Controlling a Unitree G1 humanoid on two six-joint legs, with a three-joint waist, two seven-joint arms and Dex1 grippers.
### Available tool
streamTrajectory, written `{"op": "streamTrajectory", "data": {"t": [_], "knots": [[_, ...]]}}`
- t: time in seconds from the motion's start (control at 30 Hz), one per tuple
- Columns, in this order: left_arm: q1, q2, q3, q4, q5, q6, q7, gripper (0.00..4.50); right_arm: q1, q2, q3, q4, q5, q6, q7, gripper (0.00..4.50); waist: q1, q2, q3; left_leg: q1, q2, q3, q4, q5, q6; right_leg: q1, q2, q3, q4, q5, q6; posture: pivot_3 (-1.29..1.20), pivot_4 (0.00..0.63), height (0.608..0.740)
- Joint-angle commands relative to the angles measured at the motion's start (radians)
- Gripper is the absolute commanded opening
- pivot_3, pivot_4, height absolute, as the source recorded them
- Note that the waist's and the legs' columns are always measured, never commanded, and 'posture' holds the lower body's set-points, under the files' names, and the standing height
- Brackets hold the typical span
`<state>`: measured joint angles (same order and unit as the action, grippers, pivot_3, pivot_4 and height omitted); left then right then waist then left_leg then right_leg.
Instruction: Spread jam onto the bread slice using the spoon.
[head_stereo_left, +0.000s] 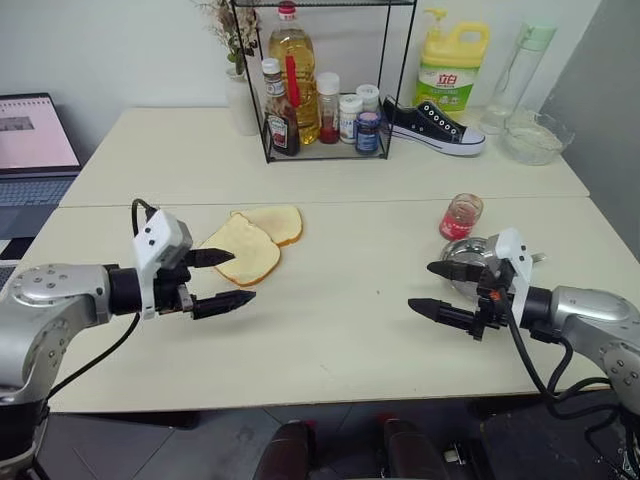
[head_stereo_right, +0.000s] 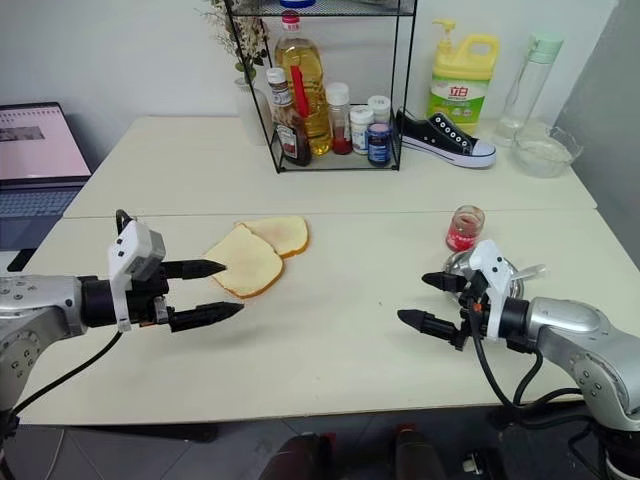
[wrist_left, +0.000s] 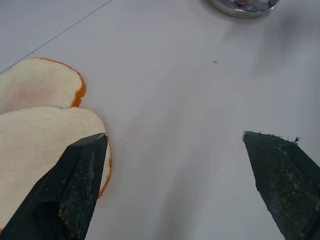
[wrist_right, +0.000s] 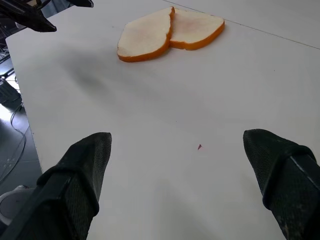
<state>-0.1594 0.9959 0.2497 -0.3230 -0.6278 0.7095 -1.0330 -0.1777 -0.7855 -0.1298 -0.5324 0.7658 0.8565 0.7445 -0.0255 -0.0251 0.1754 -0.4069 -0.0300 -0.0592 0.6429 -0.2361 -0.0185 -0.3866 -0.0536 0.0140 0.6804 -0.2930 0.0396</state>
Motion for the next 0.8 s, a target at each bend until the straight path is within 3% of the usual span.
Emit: {"op": "streamTrajectory", "data": {"t": [0.03, 0.33, 0.5, 0.63, 0.8], "knots": [[-0.013, -0.005, 0.027, -0.013, -0.004, -0.006, 0.021, 4.50, -0.013, -0.006, 0.000, -0.004, -0.011, -0.023, 0.011, 4.48, 0.000, 0.000, 0.000, 0.000, 0.000, 0.000, 0.000, 0.000, 0.000, 0.000, 0.000, 0.000, 0.000, 0.000, 0.000, 0.00, 0.150, 0.740], [-0.021, -0.006, 0.061, 0.021, -0.020, 0.042, 0.075, 4.50, -0.067, -0.008, 0.035, 0.001, -0.008, -0.012, 0.026, 4.48, 0.000, 0.000, 0.000, 0.000, 0.000, 0.000, 0.000, 0.000, 0.000, 0.000, 0.000, 0.000, 0.000, 0.000, 0.000, 0.00, 0.150, 0.740], [-0.083, -0.080, 0.128, 0.207, 0.024, 0.005, 0.217, 4.50, -0.131, 0.058, 0.079, -0.012, -0.005, -0.014, -0.012, 4.48, 0.000, 0.000, 0.000, 0.000, 0.000, 0.000, 0.000, 0.000, 0.000, 0.000, 0.000, 0.000, 0.001, 0.000, 0.000, 0.00, 0.150, 0.740], [-0.205, -0.147, 0.130, 0.425, 0.103, -0.088, 0.336, 4.50, -0.183, 0.106, 0.162, -0.008, -0.074, -0.080, -0.004, 4.48, 0.003, -0.001, 0.000, 0.000, 0.000, -0.001, 0.001, 0.000, 0.000, 0.000, 0.000, -0.001, 0.000, 0.000, 0.000, 0.00, 0.150, 0.740], [-0.327, -0.237, 0.082, 0.641, 0.159, -0.167, 0.367, 4.50, -0.266, 0.173, 0.278, 0.032, -0.137, -0.125, 0.027, 4.48, 0.003, -0.002, -0.001, 0.000, -0.002, 0.000, 0.001, 0.000, 0.000, -0.001, 0.000, -0.002, 0.001, 0.000, 0.000, 0.00, 0.150, 0.740]]}}
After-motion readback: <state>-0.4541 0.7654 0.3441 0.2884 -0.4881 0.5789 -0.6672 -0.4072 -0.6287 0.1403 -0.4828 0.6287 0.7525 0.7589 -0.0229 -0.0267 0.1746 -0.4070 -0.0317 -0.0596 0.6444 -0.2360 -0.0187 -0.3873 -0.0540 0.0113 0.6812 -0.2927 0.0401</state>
